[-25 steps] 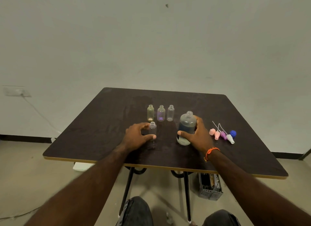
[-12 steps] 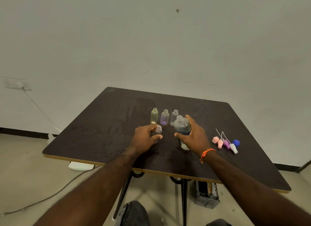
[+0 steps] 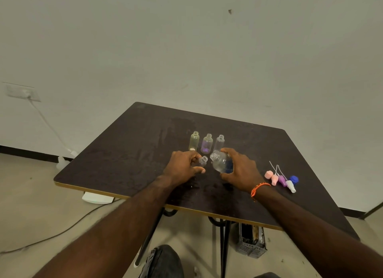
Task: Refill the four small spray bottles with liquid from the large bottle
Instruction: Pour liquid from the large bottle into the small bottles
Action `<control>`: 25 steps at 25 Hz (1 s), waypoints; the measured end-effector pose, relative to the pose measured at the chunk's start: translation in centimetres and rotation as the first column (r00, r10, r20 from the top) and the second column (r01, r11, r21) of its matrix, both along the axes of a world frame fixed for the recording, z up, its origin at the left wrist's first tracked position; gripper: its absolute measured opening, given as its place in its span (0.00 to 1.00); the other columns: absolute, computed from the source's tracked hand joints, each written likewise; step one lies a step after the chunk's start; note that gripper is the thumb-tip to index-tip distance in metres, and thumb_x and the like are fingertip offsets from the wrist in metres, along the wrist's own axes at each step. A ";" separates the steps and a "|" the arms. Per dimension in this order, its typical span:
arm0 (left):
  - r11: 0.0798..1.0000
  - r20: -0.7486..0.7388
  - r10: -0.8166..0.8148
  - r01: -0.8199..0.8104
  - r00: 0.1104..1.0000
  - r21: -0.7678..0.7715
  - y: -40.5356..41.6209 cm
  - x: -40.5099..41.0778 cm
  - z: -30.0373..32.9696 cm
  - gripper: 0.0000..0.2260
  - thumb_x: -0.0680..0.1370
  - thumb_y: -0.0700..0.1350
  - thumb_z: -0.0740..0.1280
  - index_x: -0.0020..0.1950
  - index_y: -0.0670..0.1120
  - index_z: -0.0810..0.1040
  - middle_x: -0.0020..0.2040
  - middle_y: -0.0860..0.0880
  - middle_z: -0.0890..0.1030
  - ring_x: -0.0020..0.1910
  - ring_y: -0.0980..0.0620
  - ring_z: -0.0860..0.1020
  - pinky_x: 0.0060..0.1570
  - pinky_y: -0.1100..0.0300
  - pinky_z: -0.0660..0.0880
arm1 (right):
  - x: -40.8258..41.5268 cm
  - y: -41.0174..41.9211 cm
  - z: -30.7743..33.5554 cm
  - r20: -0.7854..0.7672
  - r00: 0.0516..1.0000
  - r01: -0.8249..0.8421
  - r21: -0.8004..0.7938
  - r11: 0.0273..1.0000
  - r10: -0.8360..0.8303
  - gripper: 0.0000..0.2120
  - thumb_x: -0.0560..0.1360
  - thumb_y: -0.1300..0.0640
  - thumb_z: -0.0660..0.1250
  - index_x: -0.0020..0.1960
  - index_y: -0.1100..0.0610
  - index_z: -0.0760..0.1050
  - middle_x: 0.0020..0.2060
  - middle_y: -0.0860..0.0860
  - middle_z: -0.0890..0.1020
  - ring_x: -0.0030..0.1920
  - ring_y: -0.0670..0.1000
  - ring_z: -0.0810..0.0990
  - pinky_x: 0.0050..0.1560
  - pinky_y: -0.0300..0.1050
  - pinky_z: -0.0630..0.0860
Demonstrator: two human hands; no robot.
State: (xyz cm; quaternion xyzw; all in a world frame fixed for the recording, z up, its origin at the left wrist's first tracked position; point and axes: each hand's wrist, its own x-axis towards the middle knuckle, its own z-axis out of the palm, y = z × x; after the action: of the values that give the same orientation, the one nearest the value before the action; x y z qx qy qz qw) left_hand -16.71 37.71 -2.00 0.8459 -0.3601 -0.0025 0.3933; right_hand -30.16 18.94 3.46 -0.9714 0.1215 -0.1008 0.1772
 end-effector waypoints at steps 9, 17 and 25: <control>0.998 0.036 -0.033 0.031 0.999 0.055 0.0 -0.2 0.7 0.21 0.71 0.52 0.82 0.60 0.49 0.85 0.52 0.52 0.87 0.52 0.55 0.83 0.61 0.52 0.80 | 0.5 0.1 0.4 -0.079 0.997 0.003 -0.177 0.984 -0.018 0.40 0.71 0.45 0.73 0.77 0.43 0.58 0.68 0.50 0.74 0.67 0.55 0.72 0.68 0.58 0.63; 0.997 0.040 -0.028 0.025 0.999 0.079 0.0 -0.5 0.9 0.23 0.72 0.52 0.82 0.64 0.47 0.83 0.56 0.49 0.87 0.56 0.54 0.82 0.63 0.54 0.79 | 0.6 0.3 0.7 -0.069 0.997 0.015 -0.283 0.959 -0.036 0.40 0.70 0.45 0.71 0.77 0.41 0.57 0.70 0.48 0.73 0.68 0.54 0.70 0.66 0.57 0.62; 0.995 0.051 -0.027 0.023 0.998 0.095 -0.1 -0.7 1.1 0.24 0.72 0.52 0.82 0.64 0.47 0.83 0.56 0.48 0.87 0.58 0.52 0.83 0.65 0.52 0.79 | 0.2 0.0 0.7 -0.080 0.996 0.012 -0.334 0.943 -0.041 0.40 0.70 0.44 0.71 0.78 0.41 0.57 0.71 0.47 0.72 0.68 0.54 0.69 0.65 0.56 0.60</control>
State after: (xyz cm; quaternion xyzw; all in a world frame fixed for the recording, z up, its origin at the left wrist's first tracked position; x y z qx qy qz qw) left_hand -17.44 37.65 -0.86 0.8588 -0.3804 -0.0022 0.3432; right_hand -29.97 18.97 4.20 -0.9891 0.1234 -0.0804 0.0039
